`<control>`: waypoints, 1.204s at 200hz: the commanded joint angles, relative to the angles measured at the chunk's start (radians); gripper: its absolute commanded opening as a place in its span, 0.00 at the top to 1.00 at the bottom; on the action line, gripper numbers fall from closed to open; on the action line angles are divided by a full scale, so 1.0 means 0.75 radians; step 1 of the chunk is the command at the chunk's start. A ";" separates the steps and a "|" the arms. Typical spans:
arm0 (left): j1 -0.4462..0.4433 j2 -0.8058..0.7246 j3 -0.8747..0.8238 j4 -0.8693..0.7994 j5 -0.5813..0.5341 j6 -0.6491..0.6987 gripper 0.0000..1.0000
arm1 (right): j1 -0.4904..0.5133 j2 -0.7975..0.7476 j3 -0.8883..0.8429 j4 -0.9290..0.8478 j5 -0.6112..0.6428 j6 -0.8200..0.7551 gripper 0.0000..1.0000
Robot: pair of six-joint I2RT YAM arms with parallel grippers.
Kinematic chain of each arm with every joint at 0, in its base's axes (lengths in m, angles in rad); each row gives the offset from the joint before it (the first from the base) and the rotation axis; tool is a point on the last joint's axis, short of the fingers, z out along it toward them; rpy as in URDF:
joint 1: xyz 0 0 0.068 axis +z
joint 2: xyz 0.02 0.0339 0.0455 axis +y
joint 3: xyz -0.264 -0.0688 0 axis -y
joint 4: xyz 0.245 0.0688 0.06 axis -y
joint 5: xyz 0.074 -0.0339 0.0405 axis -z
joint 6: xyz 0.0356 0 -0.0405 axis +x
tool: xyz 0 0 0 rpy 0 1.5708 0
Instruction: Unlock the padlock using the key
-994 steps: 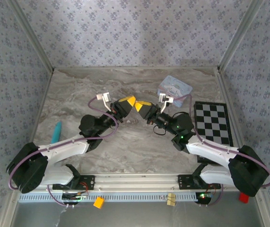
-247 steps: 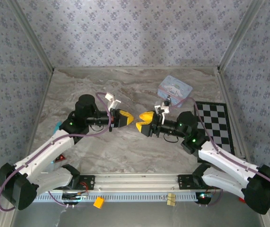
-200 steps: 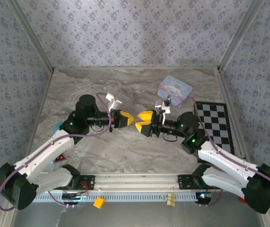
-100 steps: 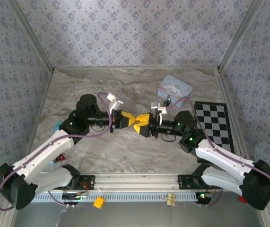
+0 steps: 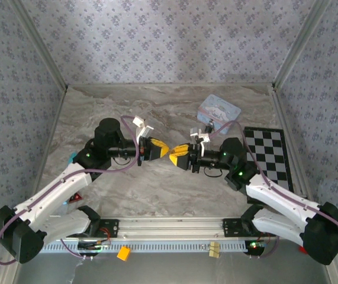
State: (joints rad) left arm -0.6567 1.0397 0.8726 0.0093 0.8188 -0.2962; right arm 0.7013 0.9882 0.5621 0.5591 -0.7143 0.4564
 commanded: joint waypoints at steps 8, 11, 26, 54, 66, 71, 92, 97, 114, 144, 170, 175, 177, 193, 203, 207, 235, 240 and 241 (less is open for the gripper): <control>0.004 -0.023 0.029 0.009 0.018 0.015 1.00 | -0.012 -0.029 0.048 0.015 -0.030 0.020 0.77; 0.003 -0.022 0.029 0.011 0.019 0.013 1.00 | -0.014 -0.028 0.049 0.017 -0.035 0.023 0.77; 0.003 -0.018 0.025 0.022 0.027 0.008 1.00 | -0.018 -0.023 0.052 0.025 -0.047 0.033 0.78; 0.003 -0.017 0.020 0.024 0.032 0.010 1.00 | -0.025 -0.026 0.050 0.029 -0.044 0.042 0.78; 0.002 -0.015 0.020 0.026 0.031 0.009 1.00 | -0.031 -0.031 0.048 0.031 -0.039 0.042 0.78; 0.002 -0.014 0.021 0.028 0.032 0.006 1.00 | -0.032 -0.032 0.048 0.030 -0.034 0.044 0.78; 0.003 -0.008 0.021 0.033 0.039 0.004 1.00 | -0.037 -0.031 0.052 0.033 -0.026 0.048 0.78; 0.003 -0.007 0.020 0.033 0.041 0.003 1.00 | -0.037 -0.030 0.052 0.037 -0.024 0.051 0.78; 0.002 -0.006 0.016 0.037 0.043 0.000 1.00 | -0.037 -0.025 0.052 0.048 -0.023 0.058 0.79; 0.002 -0.006 0.013 0.051 0.039 -0.011 1.00 | -0.036 -0.013 0.058 0.050 -0.041 0.062 0.84; 0.003 -0.002 0.011 0.057 0.042 -0.013 1.00 | -0.035 -0.011 0.060 0.052 -0.042 0.065 0.86; 0.002 -0.002 0.009 0.059 0.043 -0.013 1.00 | -0.035 -0.012 0.060 0.051 -0.042 0.066 0.87; 0.003 -0.002 0.010 0.060 0.043 -0.015 1.00 | -0.035 -0.013 0.060 0.052 -0.042 0.066 0.87; 0.000 0.003 0.007 0.069 0.047 -0.021 1.00 | -0.033 -0.013 0.060 0.053 -0.043 0.068 0.88; 0.001 0.008 0.006 0.073 0.049 -0.022 1.00 | -0.033 -0.013 0.062 0.056 -0.042 0.069 0.88; -0.001 0.009 0.006 0.074 0.049 -0.022 1.00 | -0.033 -0.012 0.063 0.054 -0.042 0.070 0.88; -0.009 0.020 -0.008 0.092 0.055 -0.031 1.00 | -0.029 -0.009 0.062 0.069 -0.038 0.080 0.84; -0.009 0.022 -0.010 0.097 0.055 -0.034 1.00 | -0.029 -0.009 0.063 0.071 -0.039 0.081 0.83; -0.010 0.022 -0.010 0.098 0.055 -0.035 1.00 | -0.029 -0.009 0.063 0.072 -0.040 0.081 0.83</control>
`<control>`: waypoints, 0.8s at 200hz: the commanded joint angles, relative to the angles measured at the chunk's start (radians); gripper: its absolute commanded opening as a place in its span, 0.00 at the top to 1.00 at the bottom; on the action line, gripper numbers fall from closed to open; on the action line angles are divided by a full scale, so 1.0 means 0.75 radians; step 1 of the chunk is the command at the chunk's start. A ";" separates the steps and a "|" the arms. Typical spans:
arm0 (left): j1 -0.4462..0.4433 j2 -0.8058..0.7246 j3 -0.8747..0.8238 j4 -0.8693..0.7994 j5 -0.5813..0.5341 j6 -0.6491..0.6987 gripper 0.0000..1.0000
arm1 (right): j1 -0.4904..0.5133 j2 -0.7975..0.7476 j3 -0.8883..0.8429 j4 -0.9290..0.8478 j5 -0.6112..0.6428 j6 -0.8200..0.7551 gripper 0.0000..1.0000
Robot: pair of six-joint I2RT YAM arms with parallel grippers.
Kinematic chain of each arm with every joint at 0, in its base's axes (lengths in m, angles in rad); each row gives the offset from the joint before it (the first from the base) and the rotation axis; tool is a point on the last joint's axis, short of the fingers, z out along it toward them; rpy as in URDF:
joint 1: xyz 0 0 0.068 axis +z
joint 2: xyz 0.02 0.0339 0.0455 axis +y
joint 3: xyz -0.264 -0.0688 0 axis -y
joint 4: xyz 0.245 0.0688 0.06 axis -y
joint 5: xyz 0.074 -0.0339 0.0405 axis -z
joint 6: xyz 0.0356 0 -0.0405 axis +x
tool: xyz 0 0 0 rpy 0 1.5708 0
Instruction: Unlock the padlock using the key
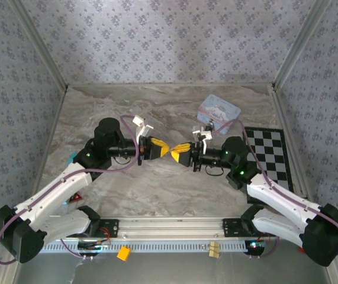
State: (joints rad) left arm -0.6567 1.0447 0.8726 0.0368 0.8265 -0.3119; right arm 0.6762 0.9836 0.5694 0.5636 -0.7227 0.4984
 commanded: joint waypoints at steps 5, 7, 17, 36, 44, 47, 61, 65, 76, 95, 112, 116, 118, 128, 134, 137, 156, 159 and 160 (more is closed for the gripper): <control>-0.010 0.016 -0.012 0.063 0.044 -0.017 1.00 | 0.005 -0.003 0.054 0.069 -0.028 0.027 0.82; -0.011 0.016 -0.014 0.065 0.044 -0.016 1.00 | 0.005 -0.003 0.055 0.069 -0.028 0.027 0.82; -0.010 0.015 -0.013 0.067 0.044 -0.018 1.00 | 0.008 -0.001 0.055 0.071 -0.028 0.027 0.82; -0.012 0.012 -0.014 0.065 0.044 -0.016 1.00 | 0.009 0.001 0.057 0.069 -0.034 0.026 0.83; -0.012 0.010 -0.013 0.062 0.042 -0.012 1.00 | 0.009 0.002 0.059 0.068 -0.037 0.024 0.84; -0.013 0.009 -0.013 0.061 0.041 -0.012 1.00 | 0.009 0.001 0.058 0.067 -0.037 0.023 0.85; -0.012 0.006 -0.014 0.061 0.037 -0.010 1.00 | 0.010 0.001 0.057 0.063 -0.039 0.021 0.88; -0.012 0.006 -0.015 0.061 0.035 -0.010 1.00 | 0.009 0.002 0.056 0.061 -0.039 0.021 0.89; -0.012 0.003 -0.017 0.059 0.030 -0.007 1.00 | 0.009 0.000 0.057 0.059 -0.039 0.020 0.92; -0.009 -0.010 -0.020 0.059 0.009 -0.001 1.00 | 0.009 -0.004 0.056 0.043 -0.039 0.014 0.96; -0.003 -0.020 -0.023 0.059 -0.001 -0.002 1.00 | 0.007 -0.010 0.057 0.020 -0.037 0.003 1.00; 0.000 -0.022 -0.020 0.059 -0.005 -0.003 1.00 | 0.005 -0.011 0.057 0.016 -0.038 0.002 1.00; 0.000 -0.023 -0.022 0.059 -0.005 -0.002 1.00 | 0.005 -0.012 0.057 0.013 -0.039 0.000 1.00; 0.005 -0.028 -0.026 0.065 -0.015 -0.005 1.00 | 0.002 -0.014 0.058 -0.001 -0.039 -0.003 1.00; 0.008 -0.032 -0.029 0.067 -0.022 -0.008 0.94 | 0.001 -0.020 0.060 -0.016 -0.032 -0.007 1.00; 0.010 -0.034 -0.031 0.069 -0.027 -0.010 0.89 | -0.001 -0.024 0.060 -0.023 -0.030 -0.009 1.00; 0.034 -0.070 -0.057 0.098 -0.083 -0.032 0.60 | -0.014 -0.053 0.059 -0.106 0.013 -0.030 1.00; 0.040 -0.082 -0.066 0.104 -0.098 -0.037 0.56 | -0.019 -0.060 0.059 -0.124 0.025 -0.037 1.00; 0.042 -0.086 -0.067 0.106 -0.104 -0.039 0.55 | -0.020 -0.062 0.059 -0.133 0.029 -0.038 1.00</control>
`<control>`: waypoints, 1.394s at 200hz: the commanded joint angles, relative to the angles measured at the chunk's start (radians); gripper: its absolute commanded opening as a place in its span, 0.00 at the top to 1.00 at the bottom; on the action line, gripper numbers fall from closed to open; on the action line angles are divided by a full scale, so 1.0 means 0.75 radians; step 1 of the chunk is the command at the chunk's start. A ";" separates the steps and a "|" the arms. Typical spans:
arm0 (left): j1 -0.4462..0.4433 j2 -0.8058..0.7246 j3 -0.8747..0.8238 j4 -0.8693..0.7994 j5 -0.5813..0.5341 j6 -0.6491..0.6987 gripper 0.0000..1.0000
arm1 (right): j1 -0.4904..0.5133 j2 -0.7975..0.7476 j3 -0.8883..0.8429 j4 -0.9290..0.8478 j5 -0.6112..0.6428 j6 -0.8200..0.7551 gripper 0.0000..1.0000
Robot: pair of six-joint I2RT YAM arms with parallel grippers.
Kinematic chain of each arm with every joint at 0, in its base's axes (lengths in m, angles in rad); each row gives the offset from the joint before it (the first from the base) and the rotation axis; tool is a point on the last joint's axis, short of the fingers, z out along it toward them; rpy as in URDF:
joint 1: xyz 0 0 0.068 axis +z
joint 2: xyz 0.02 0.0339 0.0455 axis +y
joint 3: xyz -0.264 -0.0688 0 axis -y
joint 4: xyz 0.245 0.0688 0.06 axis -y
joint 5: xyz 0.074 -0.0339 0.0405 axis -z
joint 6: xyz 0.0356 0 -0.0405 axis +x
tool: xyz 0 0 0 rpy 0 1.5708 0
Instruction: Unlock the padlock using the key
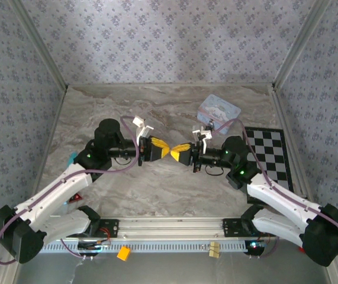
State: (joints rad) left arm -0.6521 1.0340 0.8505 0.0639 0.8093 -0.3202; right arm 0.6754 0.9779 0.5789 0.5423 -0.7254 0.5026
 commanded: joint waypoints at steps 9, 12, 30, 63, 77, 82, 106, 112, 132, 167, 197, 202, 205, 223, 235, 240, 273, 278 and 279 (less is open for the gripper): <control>0.061 -0.126 -0.076 0.101 -0.150 -0.046 0.39 | -0.034 -0.078 0.043 -0.163 0.076 -0.054 1.00; 0.070 -0.148 -0.091 0.114 -0.177 -0.053 0.34 | -0.040 -0.087 0.039 -0.186 0.094 -0.056 1.00; 0.128 -0.285 -0.220 0.248 -0.349 -0.127 0.11 | -0.093 -0.149 0.001 -0.272 0.204 -0.042 1.00; 0.187 -0.180 -0.211 0.222 -0.471 -0.246 0.06 | -0.210 -0.244 -0.054 -0.428 0.405 0.051 1.00; 0.176 -0.066 -0.131 0.095 -0.538 -0.216 0.08 | -0.254 -0.271 -0.043 -0.553 0.501 0.086 1.00; 0.174 -0.021 -0.112 0.081 -0.546 -0.219 0.08 | -0.269 -0.281 -0.035 -0.602 0.538 0.099 1.00; 0.164 0.237 0.024 0.005 -0.561 -0.251 0.09 | -0.326 -0.322 0.011 -0.828 0.672 0.133 1.00; 0.150 0.319 0.074 -0.031 -0.574 -0.252 0.09 | -0.342 -0.329 0.024 -0.878 0.699 0.137 1.00; 0.079 0.570 0.249 -0.122 -0.637 -0.223 0.11 | -0.384 -0.344 0.074 -1.039 0.766 0.158 1.00; -0.039 0.980 0.559 -0.170 -0.678 -0.127 0.12 | -0.437 -0.392 0.140 -1.191 0.801 0.183 1.00; -0.073 1.285 0.813 -0.146 -0.597 -0.107 0.13 | -0.445 -0.460 0.195 -1.290 0.855 0.179 1.00; -0.077 1.329 0.855 -0.148 -0.591 -0.103 0.14 | -0.446 -0.477 0.198 -1.300 0.859 0.137 1.00; -0.079 1.353 0.881 -0.149 -0.589 -0.103 0.14 | -0.445 -0.486 0.198 -1.305 0.862 0.134 1.00; -0.098 1.487 1.028 -0.153 -0.574 -0.081 0.16 | -0.448 -0.538 0.197 -1.326 0.865 0.128 1.00; -0.107 1.577 1.134 -0.173 -0.563 -0.065 0.17 | -0.447 -0.567 0.183 -1.332 0.860 0.129 1.00; -0.110 1.613 1.177 -0.184 -0.558 -0.058 0.18 | -0.448 -0.576 0.176 -1.332 0.856 0.129 1.00; -0.124 1.831 1.453 -0.261 -0.527 -0.050 0.26 | -0.449 -0.612 0.128 -1.335 0.825 0.134 1.00; -0.126 1.857 1.493 -0.273 -0.528 -0.046 0.27 | -0.448 -0.614 0.123 -1.336 0.819 0.134 1.00; -0.127 1.859 1.503 -0.276 -0.529 -0.046 0.27 | -0.448 -0.615 0.122 -1.337 0.817 0.134 1.00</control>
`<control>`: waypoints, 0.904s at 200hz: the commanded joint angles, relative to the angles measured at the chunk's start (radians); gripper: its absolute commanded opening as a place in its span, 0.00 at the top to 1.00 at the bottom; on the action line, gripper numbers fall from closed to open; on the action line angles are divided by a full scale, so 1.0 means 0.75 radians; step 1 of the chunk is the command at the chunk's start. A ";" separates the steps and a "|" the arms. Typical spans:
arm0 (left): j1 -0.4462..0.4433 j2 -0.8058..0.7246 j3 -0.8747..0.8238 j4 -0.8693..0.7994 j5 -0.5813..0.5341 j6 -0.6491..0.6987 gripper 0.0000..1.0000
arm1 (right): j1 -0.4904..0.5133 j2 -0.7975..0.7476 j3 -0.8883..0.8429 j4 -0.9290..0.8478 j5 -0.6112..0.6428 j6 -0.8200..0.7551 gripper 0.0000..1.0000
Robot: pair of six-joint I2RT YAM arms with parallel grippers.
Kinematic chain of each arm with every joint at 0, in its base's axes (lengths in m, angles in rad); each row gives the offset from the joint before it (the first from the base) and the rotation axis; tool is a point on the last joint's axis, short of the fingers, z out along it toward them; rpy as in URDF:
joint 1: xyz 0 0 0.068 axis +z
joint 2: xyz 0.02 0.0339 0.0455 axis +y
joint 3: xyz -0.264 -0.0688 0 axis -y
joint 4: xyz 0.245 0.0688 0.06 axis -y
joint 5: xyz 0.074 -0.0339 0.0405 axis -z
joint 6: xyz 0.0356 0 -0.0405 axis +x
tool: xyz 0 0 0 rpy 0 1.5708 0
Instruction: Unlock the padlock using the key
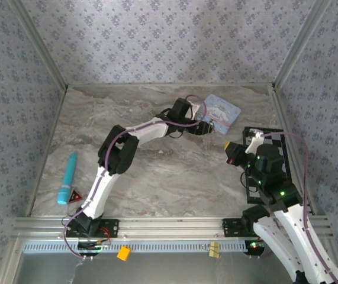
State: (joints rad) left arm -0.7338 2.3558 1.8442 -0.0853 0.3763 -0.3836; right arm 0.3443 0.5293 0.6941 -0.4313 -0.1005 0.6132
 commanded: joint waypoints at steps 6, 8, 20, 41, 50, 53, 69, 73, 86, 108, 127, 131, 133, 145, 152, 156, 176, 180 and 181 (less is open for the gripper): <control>-0.022 0.129 0.222 -0.101 0.036 0.044 0.28 | -0.007 -0.019 -0.038 -0.042 -0.024 -0.013 1.00; -0.023 0.137 0.236 -0.109 0.032 0.046 0.28 | -0.008 -0.020 -0.042 -0.041 -0.026 -0.014 1.00; -0.029 0.193 0.318 -0.157 0.015 0.054 0.29 | -0.008 -0.028 -0.050 -0.045 -0.039 -0.013 1.00; -0.033 0.278 0.438 -0.202 0.033 0.017 0.31 | -0.011 -0.041 -0.065 -0.048 -0.058 -0.013 1.00; -0.038 0.312 0.489 -0.223 0.025 0.013 0.32 | -0.013 -0.043 -0.069 -0.046 -0.071 -0.013 1.00; -0.040 0.320 0.502 -0.232 0.020 0.016 0.32 | -0.013 -0.044 -0.070 -0.045 -0.072 -0.014 1.00; -0.049 0.371 0.577 -0.277 -0.011 0.027 0.33 | -0.016 -0.047 -0.069 -0.043 -0.083 -0.017 1.00; -0.050 0.383 0.587 -0.280 -0.016 0.027 0.34 | -0.018 -0.048 -0.068 -0.043 -0.084 -0.018 1.00; -0.054 0.409 0.616 -0.285 -0.024 0.019 0.36 | -0.021 -0.053 -0.069 -0.043 -0.087 -0.022 1.00; -0.054 0.437 0.639 -0.266 -0.028 -0.007 0.40 | -0.024 -0.054 -0.068 -0.048 -0.094 -0.029 1.00; -0.055 0.456 0.658 -0.262 -0.027 -0.019 0.45 | -0.030 -0.057 -0.073 -0.045 -0.105 -0.028 1.00; -0.056 0.457 0.661 -0.261 -0.027 -0.020 0.47 | -0.030 -0.057 -0.073 -0.043 -0.108 -0.029 1.00; -0.055 0.458 0.662 -0.261 -0.027 -0.022 0.48 | -0.030 -0.057 -0.073 -0.041 -0.109 -0.031 1.00; -0.056 0.461 0.659 -0.261 -0.022 -0.024 0.52 | -0.032 -0.057 -0.073 -0.041 -0.113 -0.033 1.00; -0.056 0.461 0.659 -0.259 -0.019 -0.027 0.55 | -0.033 -0.057 -0.072 -0.041 -0.112 -0.034 1.00; -0.057 0.461 0.658 -0.259 -0.019 -0.026 0.56 | -0.032 -0.057 -0.071 -0.041 -0.112 -0.035 1.00; -0.056 0.449 0.636 -0.252 -0.021 -0.032 0.65 | -0.034 -0.059 -0.072 -0.039 -0.111 -0.034 1.00; -0.055 0.442 0.626 -0.243 -0.021 -0.034 0.67 | -0.034 -0.058 -0.072 -0.037 -0.112 -0.034 1.00; -0.055 0.441 0.622 -0.242 -0.022 -0.034 0.67 | -0.034 -0.058 -0.072 -0.037 -0.111 -0.033 1.00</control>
State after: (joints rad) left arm -0.7666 2.6728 2.3108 -0.2626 0.3515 -0.4000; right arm 0.3244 0.4969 0.6502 -0.4538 -0.1722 0.6083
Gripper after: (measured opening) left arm 0.372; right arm 0.050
